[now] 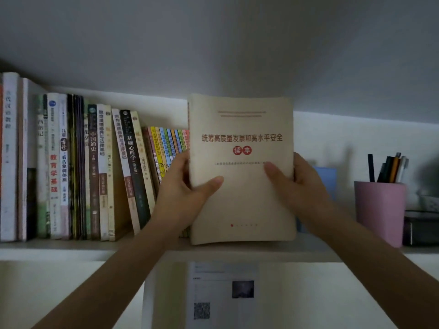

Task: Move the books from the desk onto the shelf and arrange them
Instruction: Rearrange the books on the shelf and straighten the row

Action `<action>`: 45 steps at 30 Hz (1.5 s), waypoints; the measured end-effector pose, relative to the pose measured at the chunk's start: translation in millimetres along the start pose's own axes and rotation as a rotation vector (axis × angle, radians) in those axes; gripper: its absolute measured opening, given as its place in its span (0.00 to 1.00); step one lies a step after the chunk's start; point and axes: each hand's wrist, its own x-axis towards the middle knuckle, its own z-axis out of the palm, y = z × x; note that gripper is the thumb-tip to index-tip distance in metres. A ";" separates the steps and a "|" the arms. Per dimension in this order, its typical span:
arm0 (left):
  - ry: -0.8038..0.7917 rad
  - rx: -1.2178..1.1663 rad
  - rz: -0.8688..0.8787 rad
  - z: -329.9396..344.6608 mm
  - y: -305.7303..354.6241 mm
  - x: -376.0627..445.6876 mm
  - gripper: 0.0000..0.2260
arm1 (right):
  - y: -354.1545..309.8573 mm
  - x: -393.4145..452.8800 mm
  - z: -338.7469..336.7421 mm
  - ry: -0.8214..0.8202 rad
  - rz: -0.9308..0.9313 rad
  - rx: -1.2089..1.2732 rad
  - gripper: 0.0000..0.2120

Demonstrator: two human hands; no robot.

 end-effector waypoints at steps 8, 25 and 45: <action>-0.056 0.178 0.055 30.7 -4.7 0.1 0.22 | 1.8 -2.5 -39.4 0.043 0.020 0.016 0.11; 0.025 0.240 0.040 4.3 -8.3 0.1 0.29 | 19.1 -8.2 -5.9 -0.105 0.219 0.375 0.15; 0.425 0.839 0.159 -111.5 -37.2 -50.3 0.31 | 34.8 -19.2 12.0 -0.128 0.296 0.167 0.27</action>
